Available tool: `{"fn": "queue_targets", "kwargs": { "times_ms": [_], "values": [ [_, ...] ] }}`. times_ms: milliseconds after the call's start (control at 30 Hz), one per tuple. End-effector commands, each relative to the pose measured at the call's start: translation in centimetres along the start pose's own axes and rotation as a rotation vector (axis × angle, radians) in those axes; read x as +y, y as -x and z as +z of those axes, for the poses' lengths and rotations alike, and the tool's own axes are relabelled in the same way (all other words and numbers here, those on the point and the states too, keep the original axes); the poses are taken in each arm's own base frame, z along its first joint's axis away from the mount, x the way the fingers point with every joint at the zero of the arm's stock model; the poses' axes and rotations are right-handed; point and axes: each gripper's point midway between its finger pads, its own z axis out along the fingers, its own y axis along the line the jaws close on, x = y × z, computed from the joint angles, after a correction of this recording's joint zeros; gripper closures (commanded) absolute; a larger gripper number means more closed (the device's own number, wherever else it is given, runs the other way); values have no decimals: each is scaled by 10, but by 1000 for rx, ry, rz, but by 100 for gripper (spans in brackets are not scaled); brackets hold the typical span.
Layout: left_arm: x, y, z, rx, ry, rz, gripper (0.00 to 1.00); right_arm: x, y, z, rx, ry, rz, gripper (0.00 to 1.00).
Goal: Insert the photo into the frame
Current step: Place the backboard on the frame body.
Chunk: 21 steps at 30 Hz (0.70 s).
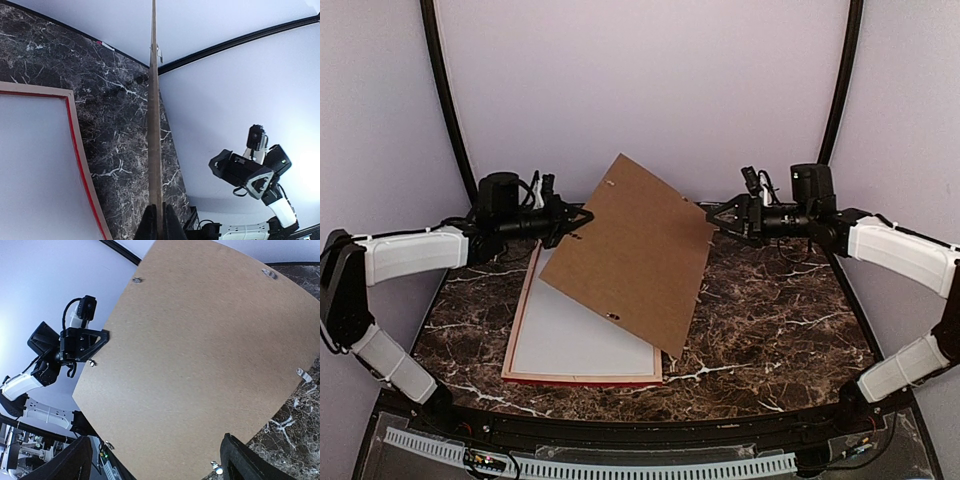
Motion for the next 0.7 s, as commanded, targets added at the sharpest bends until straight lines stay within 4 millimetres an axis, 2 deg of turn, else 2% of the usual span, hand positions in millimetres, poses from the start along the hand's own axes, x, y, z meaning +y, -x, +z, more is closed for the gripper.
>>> {"fn": "queue_targets", "kwargs": {
  "times_ms": [0,67,100,133,167,200,233,267,300,333,367,400,433,500,667],
  "values": [
    [-66,24,-52,-156,-242,42,100,-10,-5,6,8,-3,6,11],
    [-47,21,-64,-188,-176,28,100,-12,-6,7,11,-3,8,11],
    [-50,22,-74,-209,-172,38,100,-13,-7,7,13,-6,9,11],
    [-35,20,-77,-218,-118,25,100,-14,-7,8,14,-7,9,11],
    [-38,21,-87,-240,-116,35,100,-15,-8,8,15,-10,9,11],
    [-21,18,-90,-248,-67,13,100,-17,-9,9,18,-13,12,11],
    [-23,18,-99,-267,-64,16,100,-18,-9,10,20,-14,12,11],
    [-8,15,-104,-277,-22,-2,100,-20,-11,11,23,-14,16,11],
    [-8,17,-113,-299,-17,1,100,-22,-11,12,25,-14,19,11],
    [5,13,-115,-301,26,-16,100,-23,-12,14,26,-13,21,11],
    [5,13,-123,-318,32,-14,100,-26,-14,16,31,-14,28,11],
    [16,9,-125,-314,67,-27,100,-28,-15,17,36,-15,32,11],
    [17,10,-131,-328,73,-28,100,-31,-17,19,42,-17,38,11],
    [32,5,-136,-324,112,-47,100,-35,-18,22,47,-18,43,11],
    [54,-2,-141,-311,169,-67,100,-43,-22,30,58,-15,58,11]
  ]
}}
